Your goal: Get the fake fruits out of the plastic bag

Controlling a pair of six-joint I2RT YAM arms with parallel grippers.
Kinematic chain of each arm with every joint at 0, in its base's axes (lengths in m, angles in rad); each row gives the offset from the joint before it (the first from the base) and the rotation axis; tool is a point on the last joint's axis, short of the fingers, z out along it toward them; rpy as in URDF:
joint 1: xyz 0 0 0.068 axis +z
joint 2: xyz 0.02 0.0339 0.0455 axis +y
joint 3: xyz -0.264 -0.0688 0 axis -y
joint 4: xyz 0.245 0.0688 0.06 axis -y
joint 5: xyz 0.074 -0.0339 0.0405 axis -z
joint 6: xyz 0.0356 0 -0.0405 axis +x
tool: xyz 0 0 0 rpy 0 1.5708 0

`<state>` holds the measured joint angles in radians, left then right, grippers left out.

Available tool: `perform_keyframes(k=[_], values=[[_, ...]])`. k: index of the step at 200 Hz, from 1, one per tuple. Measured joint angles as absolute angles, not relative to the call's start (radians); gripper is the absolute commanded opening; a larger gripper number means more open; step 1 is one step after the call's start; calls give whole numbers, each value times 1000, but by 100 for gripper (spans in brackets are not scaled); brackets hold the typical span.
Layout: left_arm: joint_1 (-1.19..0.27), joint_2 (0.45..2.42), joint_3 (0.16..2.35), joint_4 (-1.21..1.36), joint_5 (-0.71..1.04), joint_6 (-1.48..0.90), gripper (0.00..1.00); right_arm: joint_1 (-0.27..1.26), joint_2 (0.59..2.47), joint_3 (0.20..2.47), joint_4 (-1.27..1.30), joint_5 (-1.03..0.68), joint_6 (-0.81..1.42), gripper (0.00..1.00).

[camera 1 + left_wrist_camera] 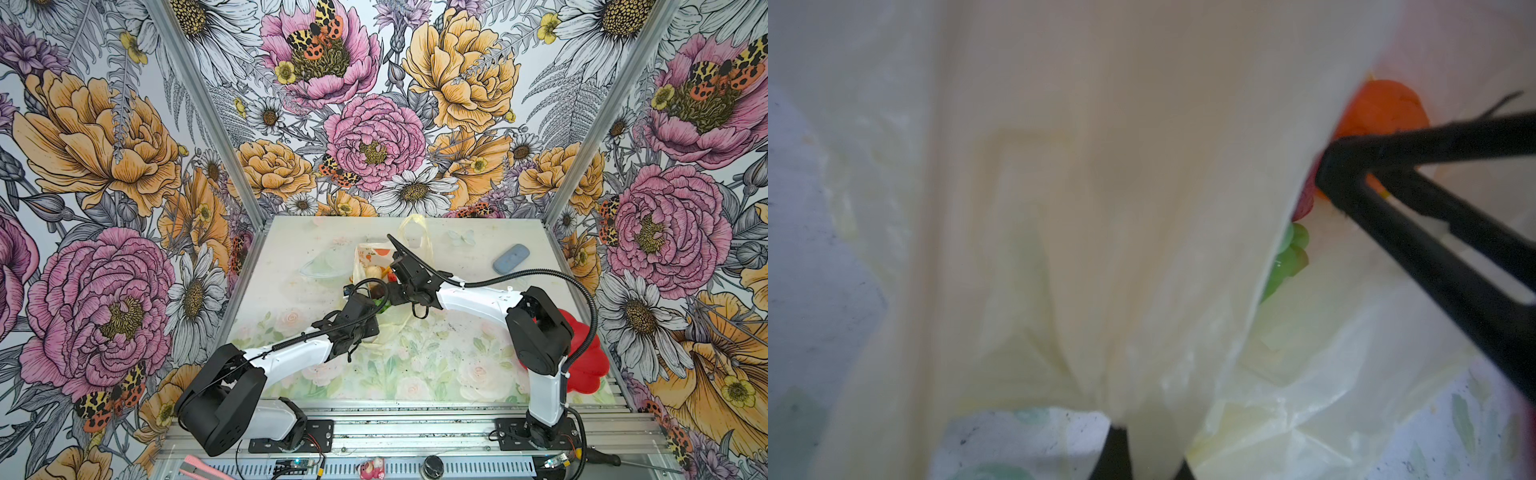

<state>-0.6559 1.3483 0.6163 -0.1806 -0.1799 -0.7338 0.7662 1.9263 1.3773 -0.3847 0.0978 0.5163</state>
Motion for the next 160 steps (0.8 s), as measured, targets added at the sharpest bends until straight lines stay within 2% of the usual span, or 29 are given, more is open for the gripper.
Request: perform_keyframes(k=[64,125,160], values=[[-649,1353,617,-182,-203,-746,0,760,1721,1105,-380,146,583,40],[-625,1353,613,-181,-212,-760,0,698,1781,1055,-329,145,591,35],[-540,1304,556,-182,-212,-777,0,686,1912,1148,-305,139,559,33]])
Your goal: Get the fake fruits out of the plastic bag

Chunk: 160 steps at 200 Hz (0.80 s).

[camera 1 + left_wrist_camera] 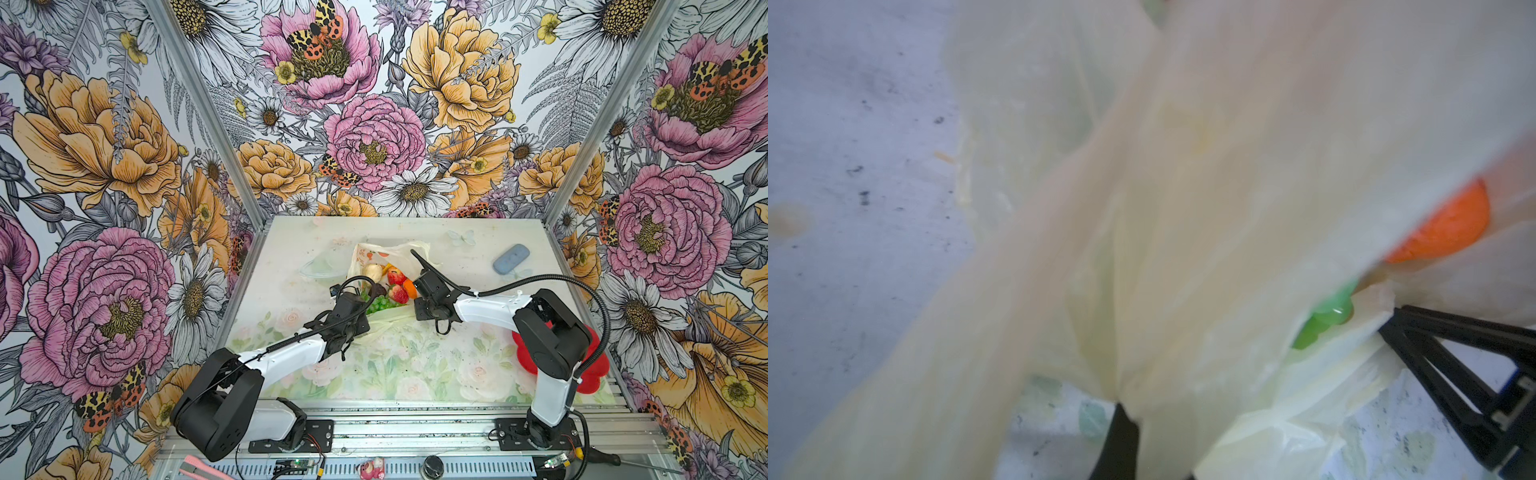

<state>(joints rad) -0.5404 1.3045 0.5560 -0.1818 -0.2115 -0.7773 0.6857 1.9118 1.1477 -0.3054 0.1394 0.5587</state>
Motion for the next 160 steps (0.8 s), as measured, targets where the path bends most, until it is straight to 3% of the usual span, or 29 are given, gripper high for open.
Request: perform_keyframes(k=[47,81,114,147,160], values=[[-403,1235,491,-182,-201,-778,0,688,2083,1393,-292,103,506,31],[-354,1208,483,-184,-189,-754,0,688,2090,1411,-279,97,499,32],[-353,1208,475,-181,-162,-706,0,689,1987,1293,-279,83,489,50],[-361,1208,465,-173,-146,-668,0,695,1760,1159,-292,37,480,72],[-366,1208,465,-165,-142,-651,0,695,1658,1120,-291,13,480,75]])
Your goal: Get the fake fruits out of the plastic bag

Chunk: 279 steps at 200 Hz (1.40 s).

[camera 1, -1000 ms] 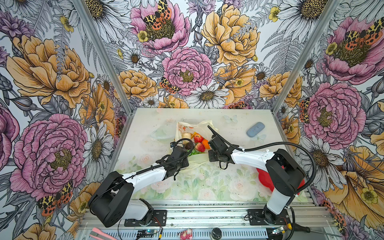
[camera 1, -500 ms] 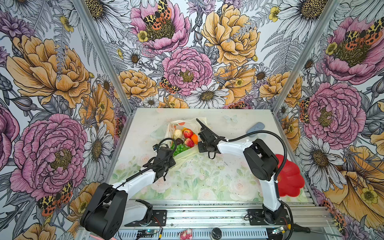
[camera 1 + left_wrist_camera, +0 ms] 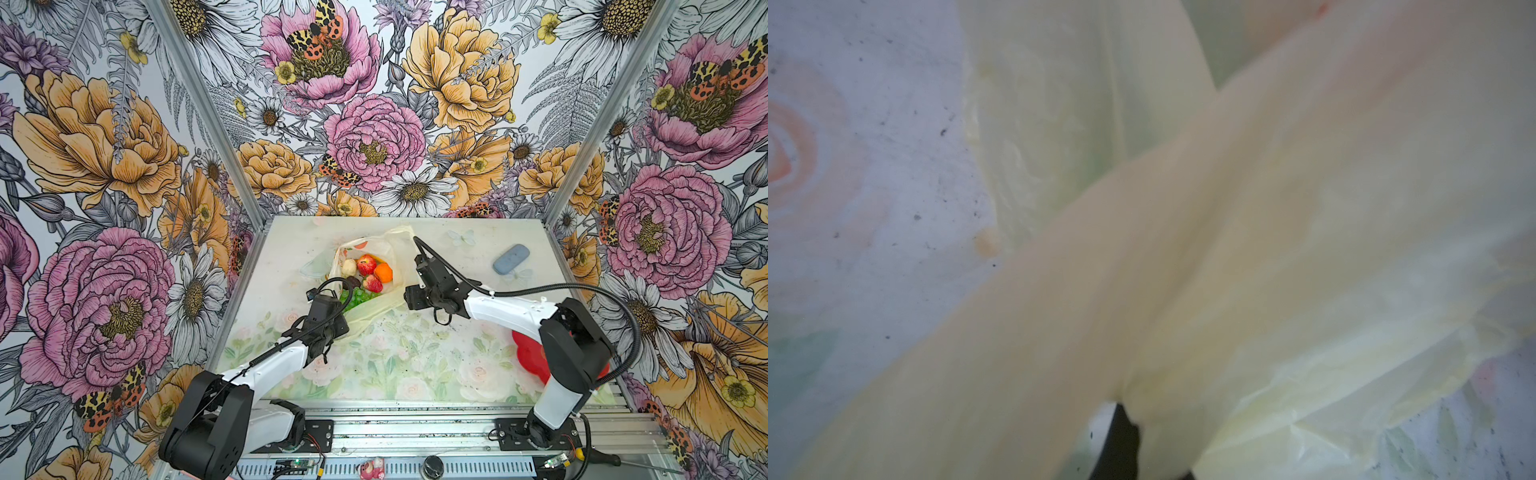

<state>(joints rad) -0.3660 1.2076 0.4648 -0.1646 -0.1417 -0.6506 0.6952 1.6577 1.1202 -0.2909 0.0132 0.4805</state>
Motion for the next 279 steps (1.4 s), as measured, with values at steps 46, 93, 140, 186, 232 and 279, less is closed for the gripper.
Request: perform_keyframes(k=[46,93,140,186,232,279], values=[[-376,1207,465,-141,-137,-599,0,666,1319,972,-346,15,489,75],[-385,1204,465,-97,-107,-565,0,398,1116,853,-587,185,563,74],[-393,1204,465,-77,-95,-554,0,252,1098,699,-711,242,650,78],[-392,1204,465,-77,-91,-550,0,249,1233,670,-725,284,708,78],[-388,1185,465,-78,-84,-550,0,249,1285,654,-702,253,751,76],[-381,1134,462,-78,-83,-550,0,362,1357,655,-657,204,779,74]])
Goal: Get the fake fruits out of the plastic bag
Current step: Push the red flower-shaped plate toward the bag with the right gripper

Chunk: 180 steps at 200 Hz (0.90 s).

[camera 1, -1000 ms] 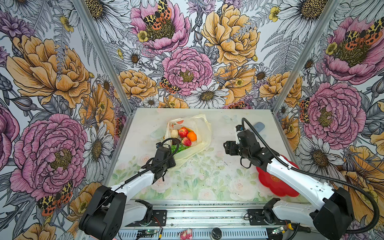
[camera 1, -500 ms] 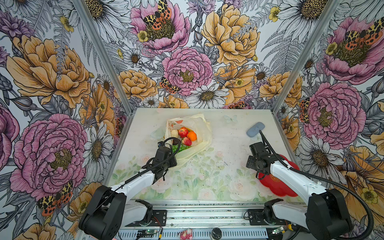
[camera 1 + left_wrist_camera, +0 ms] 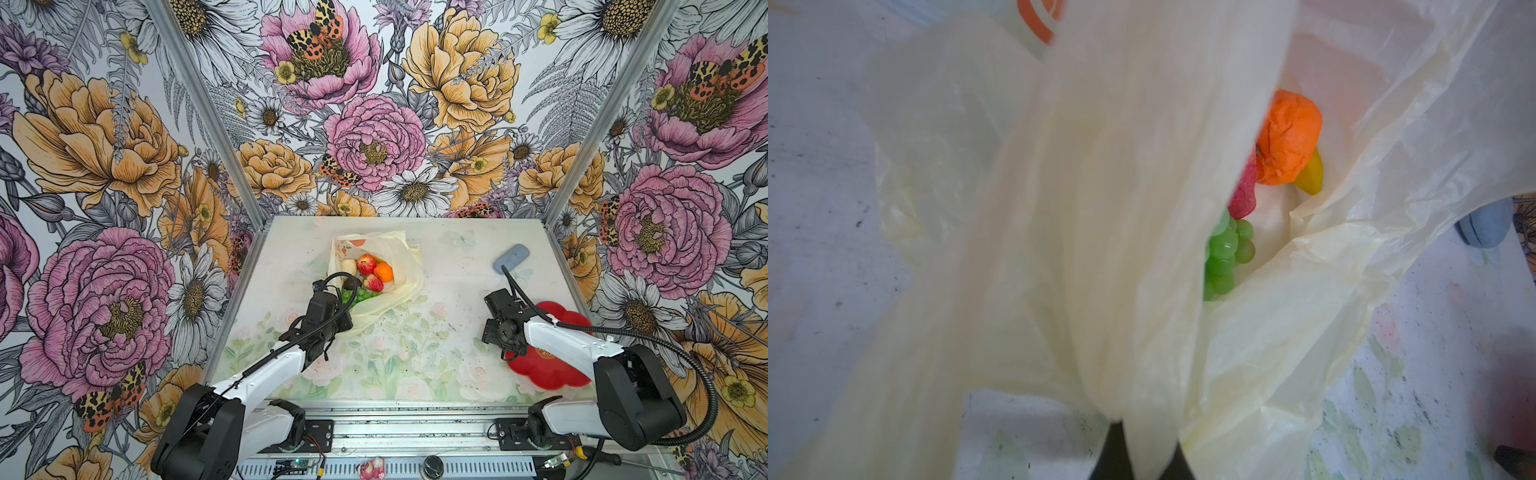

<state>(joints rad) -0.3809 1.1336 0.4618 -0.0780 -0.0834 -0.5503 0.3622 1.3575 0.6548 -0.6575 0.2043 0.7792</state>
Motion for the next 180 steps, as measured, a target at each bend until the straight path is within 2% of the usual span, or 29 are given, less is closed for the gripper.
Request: perform_keyframes(k=[125,154,180], values=[[-368,1130,445,-79,-81,-550,0,851,1625,998,-568,131,848,72],[-368,1142,445,-76,-80,-550,0,914,1629,1054,-551,123,825,72],[-372,1160,445,-74,-80,-550,0,904,1587,1053,-560,147,764,73]])
